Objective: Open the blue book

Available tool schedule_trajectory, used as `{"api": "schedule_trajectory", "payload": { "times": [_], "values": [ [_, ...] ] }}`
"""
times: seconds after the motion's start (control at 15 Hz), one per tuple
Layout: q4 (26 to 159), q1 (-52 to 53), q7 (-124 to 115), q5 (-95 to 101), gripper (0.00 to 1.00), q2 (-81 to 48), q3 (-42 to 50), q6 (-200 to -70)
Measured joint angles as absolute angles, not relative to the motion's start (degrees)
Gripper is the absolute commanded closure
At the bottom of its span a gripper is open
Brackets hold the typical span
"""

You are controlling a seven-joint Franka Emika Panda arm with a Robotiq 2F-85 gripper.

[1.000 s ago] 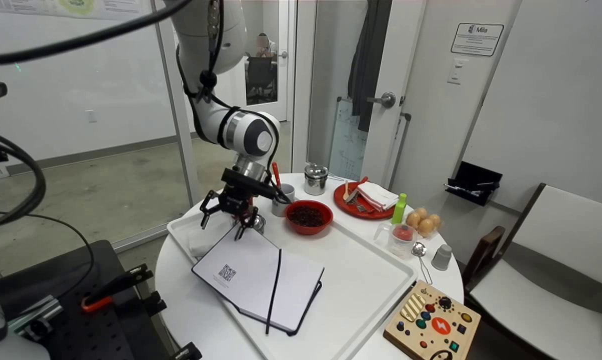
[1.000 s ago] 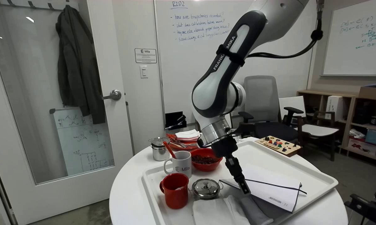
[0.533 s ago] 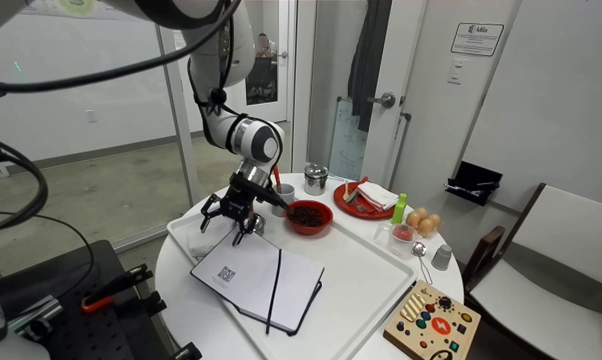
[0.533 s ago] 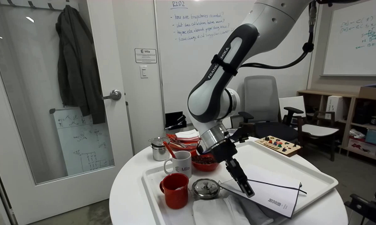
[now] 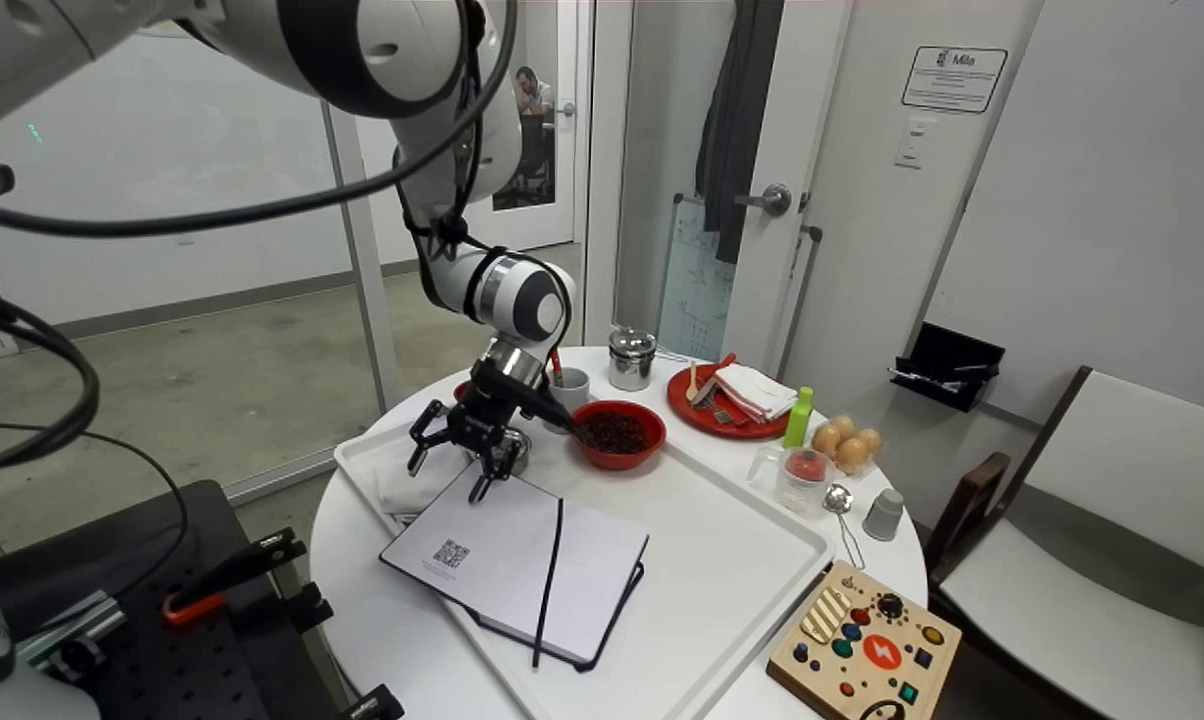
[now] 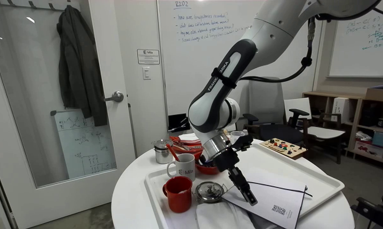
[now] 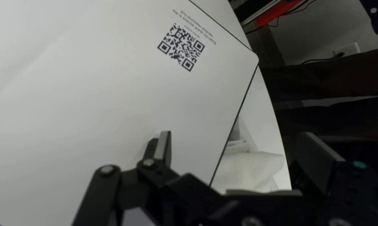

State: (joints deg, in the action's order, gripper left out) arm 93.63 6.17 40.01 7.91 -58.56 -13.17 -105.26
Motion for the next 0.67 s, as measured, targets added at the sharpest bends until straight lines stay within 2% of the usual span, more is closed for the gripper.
{"api": "schedule_trajectory", "payload": {
  "times": [0.67],
  "values": [
    [88.3, 6.19, 40.0, 8.04, 0.0, -62.09, -12.81, -101.53]
  ]
}}
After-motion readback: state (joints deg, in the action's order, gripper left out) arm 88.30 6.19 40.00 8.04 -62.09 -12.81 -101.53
